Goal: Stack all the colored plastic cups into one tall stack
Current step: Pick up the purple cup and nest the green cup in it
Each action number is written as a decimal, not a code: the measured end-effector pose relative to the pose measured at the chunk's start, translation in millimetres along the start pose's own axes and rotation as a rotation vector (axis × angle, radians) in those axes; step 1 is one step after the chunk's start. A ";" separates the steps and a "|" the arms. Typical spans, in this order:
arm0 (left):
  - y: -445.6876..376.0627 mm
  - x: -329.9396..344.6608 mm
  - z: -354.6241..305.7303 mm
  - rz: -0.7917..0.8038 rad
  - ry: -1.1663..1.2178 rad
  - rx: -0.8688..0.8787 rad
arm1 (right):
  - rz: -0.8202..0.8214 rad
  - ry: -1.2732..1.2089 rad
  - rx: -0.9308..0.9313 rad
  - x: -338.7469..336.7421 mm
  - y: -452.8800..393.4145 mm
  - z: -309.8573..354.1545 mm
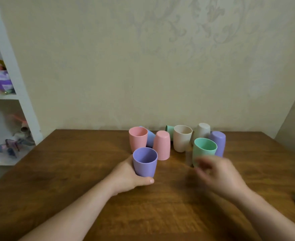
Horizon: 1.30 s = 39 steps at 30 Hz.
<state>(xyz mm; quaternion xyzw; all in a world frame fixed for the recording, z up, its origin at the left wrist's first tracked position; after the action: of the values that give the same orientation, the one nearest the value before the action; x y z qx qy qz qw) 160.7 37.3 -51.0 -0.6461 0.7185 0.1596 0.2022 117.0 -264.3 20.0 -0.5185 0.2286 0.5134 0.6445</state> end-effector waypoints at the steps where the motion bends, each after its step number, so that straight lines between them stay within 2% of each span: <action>1: 0.6 -0.5 0.3 -0.010 -0.012 0.012 | -0.135 -0.012 0.012 -15.9 -9.8 -3.2; 3: 4.0 0.3 -0.1 -0.065 -0.053 0.060 | -0.285 -0.070 0.132 -36.3 -24.7 -12.6; 7: 5.2 2.9 -2.3 -0.098 -0.051 0.106 | -0.161 -0.173 0.440 -10.1 -37.2 -31.8; 9: 5.3 2.1 -3.1 -0.093 -0.056 0.108 | -0.155 -0.223 0.495 9.1 -35.5 -30.3; 13: 6.2 4.2 -4.5 -0.076 -0.094 0.132 | -0.262 -0.282 0.544 24.2 -36.1 -20.3; 16: 10.1 3.8 -6.6 -0.059 -0.095 0.154 | -0.304 -0.388 0.488 28.3 -36.2 -9.1; 21: 10.2 -1.8 -1.9 -0.024 0.082 0.142 | -0.155 -0.581 0.347 52.4 -16.7 10.8; 25: 4.1 2.0 -8.6 0.057 0.183 0.091 | -0.074 -0.643 0.379 66.6 -3.7 14.2; 28: -2.8 5.2 -14.1 0.137 0.204 0.046 | -0.143 -0.688 0.308 45.5 -14.2 30.3; 30: -5.1 6.4 -15.4 0.079 0.232 0.032 | -0.193 -0.746 0.247 22.4 -27.8 50.0; 33: -2.9 5.8 -11.7 -0.141 0.266 0.025 | -0.182 -0.864 0.155 -0.9 -51.0 86.3; 36: -2.0 7.7 -9.8 -0.200 0.237 0.019 | -0.051 -0.943 0.069 2.8 -64.5 120.0; 39: -3.3 6.0 -11.1 -0.215 0.116 0.009 | 0.067 -0.860 0.049 27.4 -63.5 137.9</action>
<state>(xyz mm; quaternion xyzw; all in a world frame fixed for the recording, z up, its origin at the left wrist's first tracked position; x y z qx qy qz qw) 162.5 26.2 -44.3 -0.7267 0.6562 0.0964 0.1790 151.3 -124.1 74.2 -0.2341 -0.0321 0.6979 0.6762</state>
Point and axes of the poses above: each hand's wrist, its own y-axis away from the middle knuckle, its own x-axis out of the palm, z = x × y, the point moved 7 cm from there along -y, towards the middle knuckle, and after that the axes turned 2 degrees about -z, right-handed, at the moved point
